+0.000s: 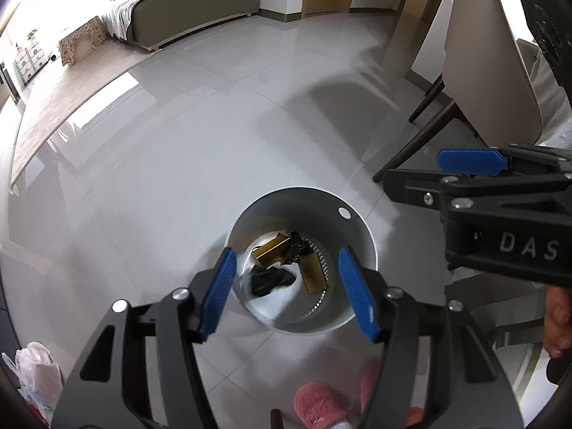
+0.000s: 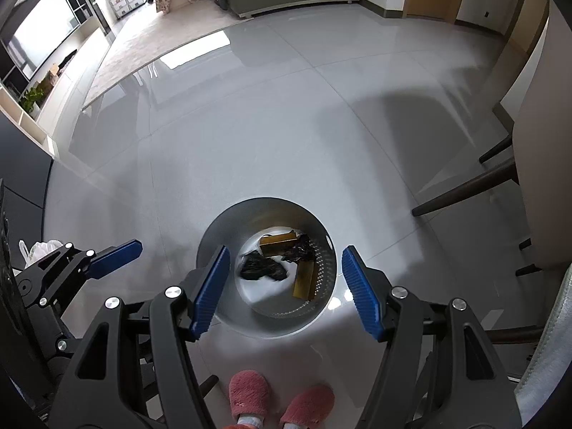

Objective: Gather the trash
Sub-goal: 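Move both open tools back toward the table, then grasp the red crumpled cloth with the right tool while the left tool grasps the green-silver wrapper, then carry the red cloth and green-silver wrapper with both tools over the metal bin, then open the right tool dropping the red cloth while the left tool drops the wrapper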

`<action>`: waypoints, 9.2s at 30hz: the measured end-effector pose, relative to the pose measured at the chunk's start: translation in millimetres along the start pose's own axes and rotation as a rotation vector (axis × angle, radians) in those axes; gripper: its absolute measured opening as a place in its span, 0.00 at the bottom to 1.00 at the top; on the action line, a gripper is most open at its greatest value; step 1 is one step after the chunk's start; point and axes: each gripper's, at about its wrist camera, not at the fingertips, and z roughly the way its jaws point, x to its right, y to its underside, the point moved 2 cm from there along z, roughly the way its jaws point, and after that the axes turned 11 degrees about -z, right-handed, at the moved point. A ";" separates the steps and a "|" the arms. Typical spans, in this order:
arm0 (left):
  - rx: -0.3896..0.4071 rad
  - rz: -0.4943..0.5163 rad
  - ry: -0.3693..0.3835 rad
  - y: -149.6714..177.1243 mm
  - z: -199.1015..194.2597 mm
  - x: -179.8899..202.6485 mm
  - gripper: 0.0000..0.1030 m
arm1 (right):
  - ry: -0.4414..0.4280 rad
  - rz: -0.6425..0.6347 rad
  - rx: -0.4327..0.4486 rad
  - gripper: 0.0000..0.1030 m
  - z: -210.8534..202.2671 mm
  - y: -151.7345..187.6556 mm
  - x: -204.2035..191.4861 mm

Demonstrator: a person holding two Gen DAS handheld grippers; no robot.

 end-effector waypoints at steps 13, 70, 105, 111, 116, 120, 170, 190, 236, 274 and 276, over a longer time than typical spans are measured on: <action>0.021 -0.052 -0.078 -22.3 -130.4 -6.4 0.59 | -0.032 -0.034 0.043 0.61 -95.8 -36.2 -33.2; 0.027 0.791 0.503 175.0 -432.2 647.9 0.59 | 0.640 1.005 0.153 0.61 -647.5 526.1 272.3; -0.067 0.902 0.460 251.0 -385.8 718.4 0.59 | 0.506 1.027 0.093 0.27 -585.7 591.7 320.8; -0.056 0.899 0.472 263.6 -398.8 745.7 0.59 | 0.536 1.032 0.102 0.27 -615.7 616.3 337.6; -0.053 0.881 0.483 279.7 -403.3 775.8 0.59 | 0.559 1.021 0.106 0.27 -639.0 642.9 359.6; -0.051 0.872 0.487 295.3 -401.6 802.0 0.59 | 0.559 1.007 0.101 0.27 -647.6 663.8 379.9; 0.044 0.619 0.436 244.5 -408.8 745.1 0.39 | 0.419 0.694 0.147 0.27 -633.4 581.4 399.5; 0.205 0.173 0.134 57.5 -421.2 374.5 0.39 | 0.160 0.207 0.237 0.27 -514.3 232.9 178.8; 0.003 -0.182 -0.114 -11.3 -35.2 2.2 0.40 | 0.013 0.068 0.057 0.43 -18.7 -5.9 -1.8; 0.034 -0.126 -0.143 -55.6 -136.5 22.9 0.65 | 0.034 0.072 0.117 0.43 -131.2 -56.5 -2.5; 0.056 -0.100 -0.147 -63.9 -168.1 36.4 0.65 | 0.025 0.072 0.141 0.43 -165.3 -62.2 -1.2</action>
